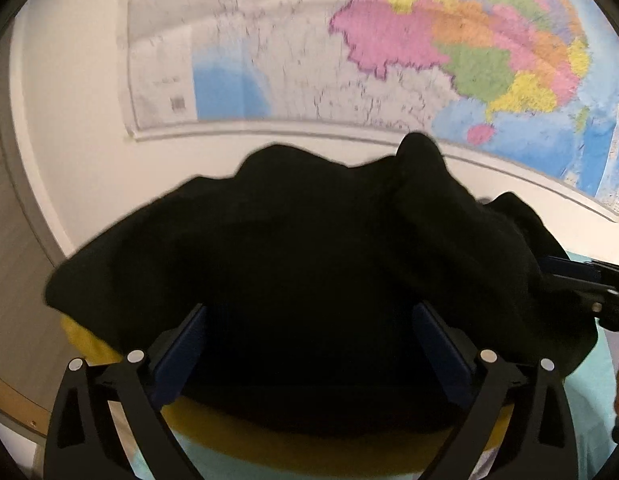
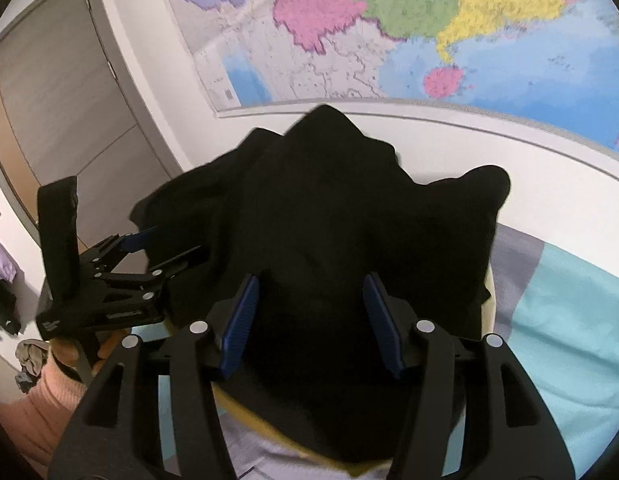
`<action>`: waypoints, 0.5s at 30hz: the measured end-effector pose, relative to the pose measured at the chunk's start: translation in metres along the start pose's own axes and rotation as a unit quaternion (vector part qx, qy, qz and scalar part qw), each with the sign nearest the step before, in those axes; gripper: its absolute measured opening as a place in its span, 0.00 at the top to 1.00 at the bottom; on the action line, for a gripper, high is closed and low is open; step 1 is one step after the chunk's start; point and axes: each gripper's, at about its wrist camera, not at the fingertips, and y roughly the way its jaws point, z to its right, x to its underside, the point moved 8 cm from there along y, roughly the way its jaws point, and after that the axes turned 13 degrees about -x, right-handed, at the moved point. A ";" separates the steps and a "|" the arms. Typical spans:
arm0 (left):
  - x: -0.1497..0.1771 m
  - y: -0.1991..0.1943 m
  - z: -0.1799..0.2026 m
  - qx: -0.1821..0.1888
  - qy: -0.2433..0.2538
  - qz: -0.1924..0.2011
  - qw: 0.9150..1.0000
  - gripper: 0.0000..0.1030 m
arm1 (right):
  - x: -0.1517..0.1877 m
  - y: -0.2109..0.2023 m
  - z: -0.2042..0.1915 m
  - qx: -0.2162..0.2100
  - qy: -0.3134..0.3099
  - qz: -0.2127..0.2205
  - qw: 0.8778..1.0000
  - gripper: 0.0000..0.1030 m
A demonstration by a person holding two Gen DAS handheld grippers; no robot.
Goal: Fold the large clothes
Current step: 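Lower the black coat onto the olive garment with both grippers, then open both grippers and pull them back from the stack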
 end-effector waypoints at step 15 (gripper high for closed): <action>0.052 -0.059 0.005 -0.029 -0.041 0.004 0.999 0.06 | 0.048 -0.031 -0.054 0.056 -0.081 0.048 0.994 0.09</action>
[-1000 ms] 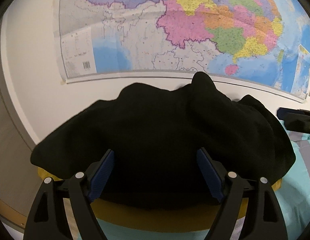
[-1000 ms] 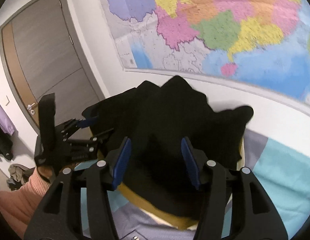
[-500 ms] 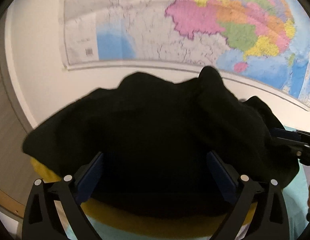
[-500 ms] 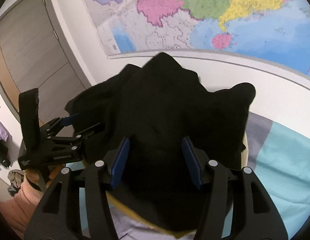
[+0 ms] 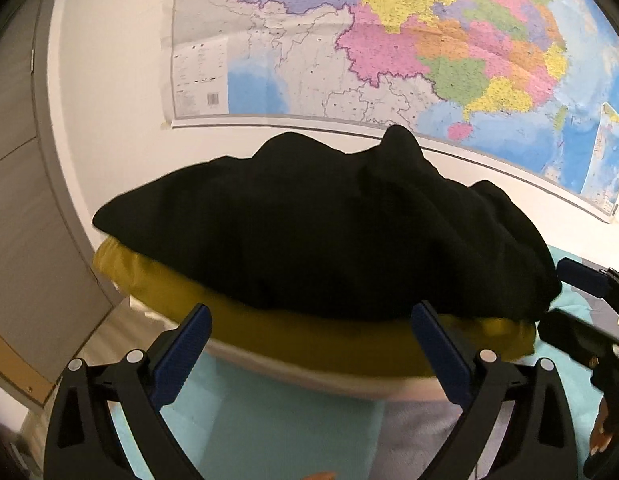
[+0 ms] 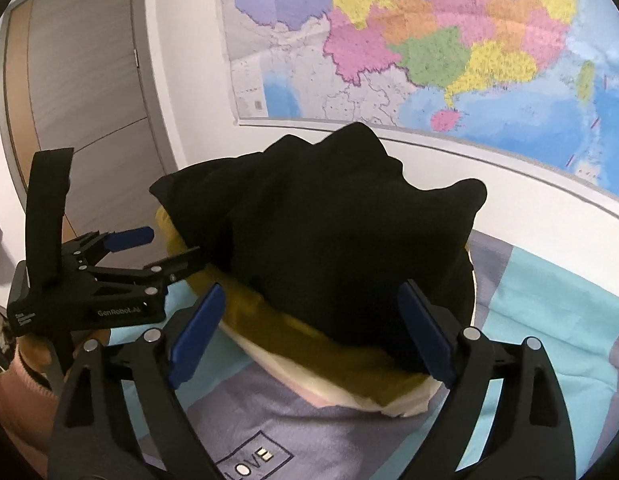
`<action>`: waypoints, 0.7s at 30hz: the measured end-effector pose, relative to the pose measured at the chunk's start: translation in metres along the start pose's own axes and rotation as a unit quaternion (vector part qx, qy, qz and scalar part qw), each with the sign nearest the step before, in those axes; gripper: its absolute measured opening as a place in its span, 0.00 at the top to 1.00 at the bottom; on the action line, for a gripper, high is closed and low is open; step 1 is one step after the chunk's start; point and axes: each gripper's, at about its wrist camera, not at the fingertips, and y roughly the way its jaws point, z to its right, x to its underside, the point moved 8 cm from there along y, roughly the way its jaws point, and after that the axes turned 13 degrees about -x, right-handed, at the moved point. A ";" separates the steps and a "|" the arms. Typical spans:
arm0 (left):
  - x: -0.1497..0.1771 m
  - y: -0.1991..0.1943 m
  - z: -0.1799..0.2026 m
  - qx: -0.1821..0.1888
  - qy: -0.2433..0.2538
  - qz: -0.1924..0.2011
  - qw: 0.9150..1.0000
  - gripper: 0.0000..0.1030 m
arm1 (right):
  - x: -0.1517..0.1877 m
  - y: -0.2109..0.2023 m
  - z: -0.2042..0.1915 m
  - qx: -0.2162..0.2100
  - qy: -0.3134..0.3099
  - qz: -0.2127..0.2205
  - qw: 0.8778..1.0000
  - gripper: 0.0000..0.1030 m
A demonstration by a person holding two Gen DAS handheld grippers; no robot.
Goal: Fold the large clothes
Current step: 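Open both grippers and pull them back from the stack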
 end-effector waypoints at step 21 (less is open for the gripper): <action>0.015 -0.054 -0.008 -0.045 -0.020 0.040 0.998 0.06 | 0.017 -0.034 -0.029 0.019 -0.021 0.027 0.999 0.06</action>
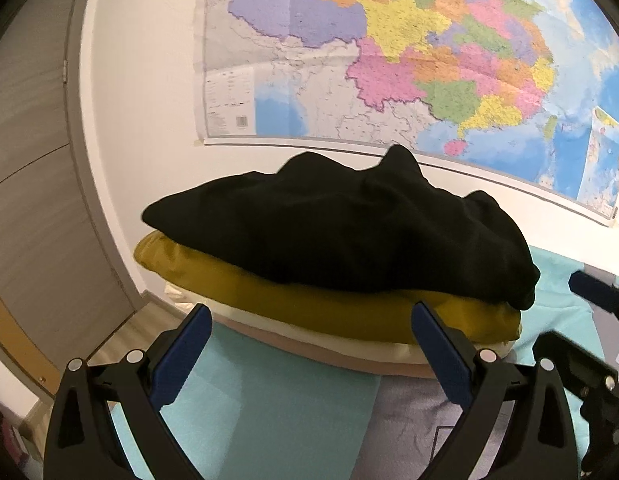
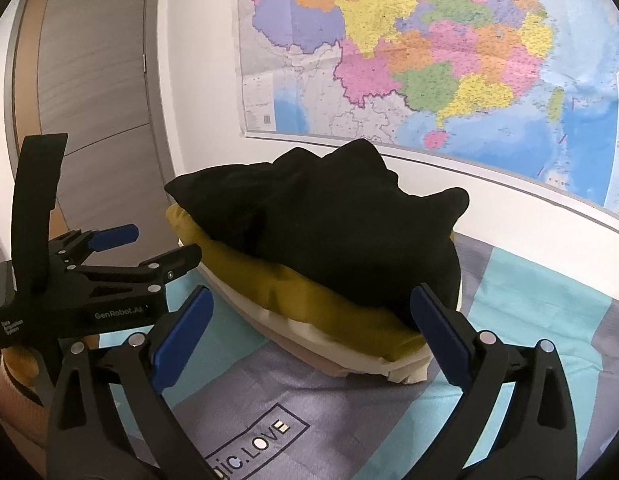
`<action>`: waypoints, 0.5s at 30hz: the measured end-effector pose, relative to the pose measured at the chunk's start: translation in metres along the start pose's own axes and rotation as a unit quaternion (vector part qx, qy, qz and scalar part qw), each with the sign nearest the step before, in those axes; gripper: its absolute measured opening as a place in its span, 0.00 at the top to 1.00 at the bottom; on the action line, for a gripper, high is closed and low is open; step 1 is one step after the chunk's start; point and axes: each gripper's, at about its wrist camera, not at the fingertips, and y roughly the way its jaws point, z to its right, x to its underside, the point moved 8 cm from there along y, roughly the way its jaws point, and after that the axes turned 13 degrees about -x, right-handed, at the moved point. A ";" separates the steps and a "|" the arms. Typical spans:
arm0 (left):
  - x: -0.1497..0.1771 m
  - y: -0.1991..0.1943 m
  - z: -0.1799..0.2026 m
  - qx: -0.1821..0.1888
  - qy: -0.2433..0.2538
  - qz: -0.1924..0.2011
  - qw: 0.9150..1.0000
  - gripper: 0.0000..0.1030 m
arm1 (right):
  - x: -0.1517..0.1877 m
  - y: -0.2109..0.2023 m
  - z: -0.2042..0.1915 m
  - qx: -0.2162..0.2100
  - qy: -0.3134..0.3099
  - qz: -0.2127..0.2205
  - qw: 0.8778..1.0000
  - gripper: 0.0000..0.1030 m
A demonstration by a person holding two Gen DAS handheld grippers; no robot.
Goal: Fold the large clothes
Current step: 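Open both grippers and pull them back from the stack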
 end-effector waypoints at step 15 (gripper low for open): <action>0.008 -0.021 0.008 0.003 0.007 0.010 1.000 0.06 | 0.011 -0.011 -0.006 0.001 0.004 0.006 1.000 0.05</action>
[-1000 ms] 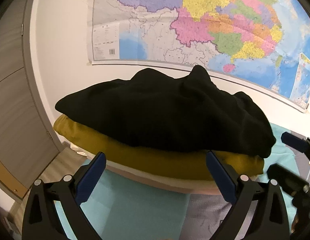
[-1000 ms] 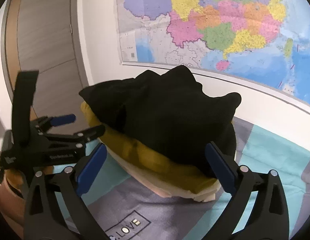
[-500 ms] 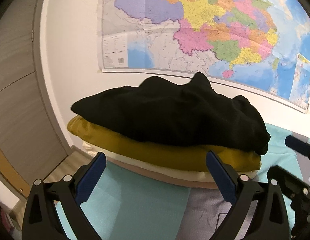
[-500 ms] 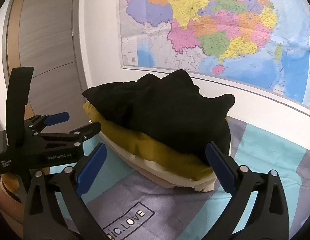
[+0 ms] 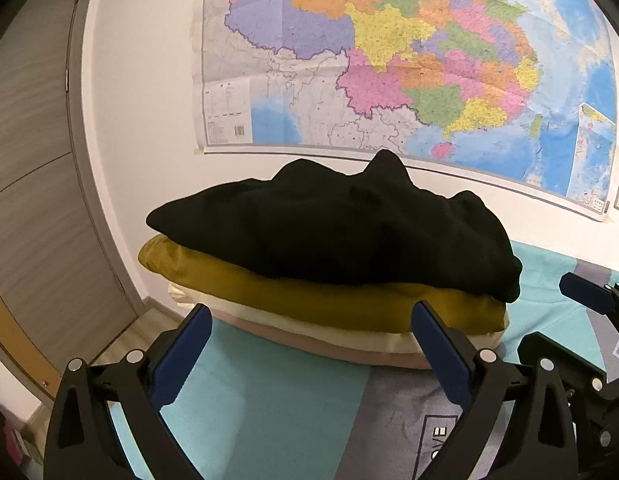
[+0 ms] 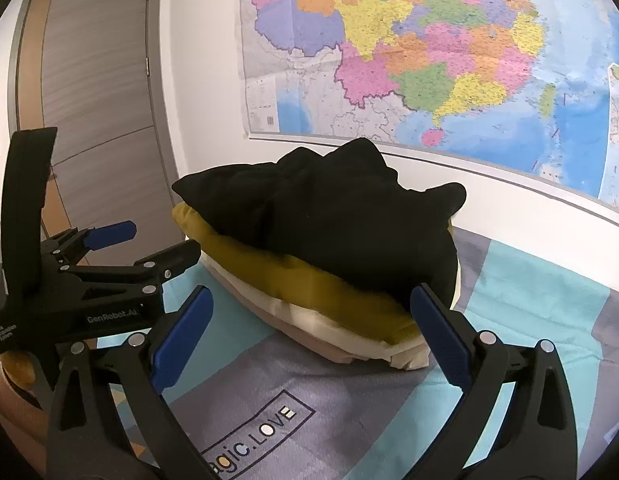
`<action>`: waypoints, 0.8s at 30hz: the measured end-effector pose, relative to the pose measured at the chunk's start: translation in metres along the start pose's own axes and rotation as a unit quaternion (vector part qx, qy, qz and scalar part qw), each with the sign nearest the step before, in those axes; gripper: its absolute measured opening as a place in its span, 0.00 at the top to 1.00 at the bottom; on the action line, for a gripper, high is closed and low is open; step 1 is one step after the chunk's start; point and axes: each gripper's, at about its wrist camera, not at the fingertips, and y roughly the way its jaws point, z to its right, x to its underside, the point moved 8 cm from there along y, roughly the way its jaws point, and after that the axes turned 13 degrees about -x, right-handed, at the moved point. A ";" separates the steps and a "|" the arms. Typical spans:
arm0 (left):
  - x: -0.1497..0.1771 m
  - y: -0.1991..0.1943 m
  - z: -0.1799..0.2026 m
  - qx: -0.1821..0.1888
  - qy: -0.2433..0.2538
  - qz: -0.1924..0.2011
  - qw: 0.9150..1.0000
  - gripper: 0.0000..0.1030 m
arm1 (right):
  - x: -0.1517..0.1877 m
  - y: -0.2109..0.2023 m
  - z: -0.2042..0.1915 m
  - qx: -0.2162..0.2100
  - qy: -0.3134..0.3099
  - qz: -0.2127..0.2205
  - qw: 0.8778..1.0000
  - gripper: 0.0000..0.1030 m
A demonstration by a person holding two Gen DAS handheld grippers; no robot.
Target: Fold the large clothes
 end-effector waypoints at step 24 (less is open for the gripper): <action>0.010 -0.011 0.010 0.004 0.009 -0.008 1.000 0.06 | 0.009 -0.010 -0.002 -0.004 0.004 -0.001 1.000 0.05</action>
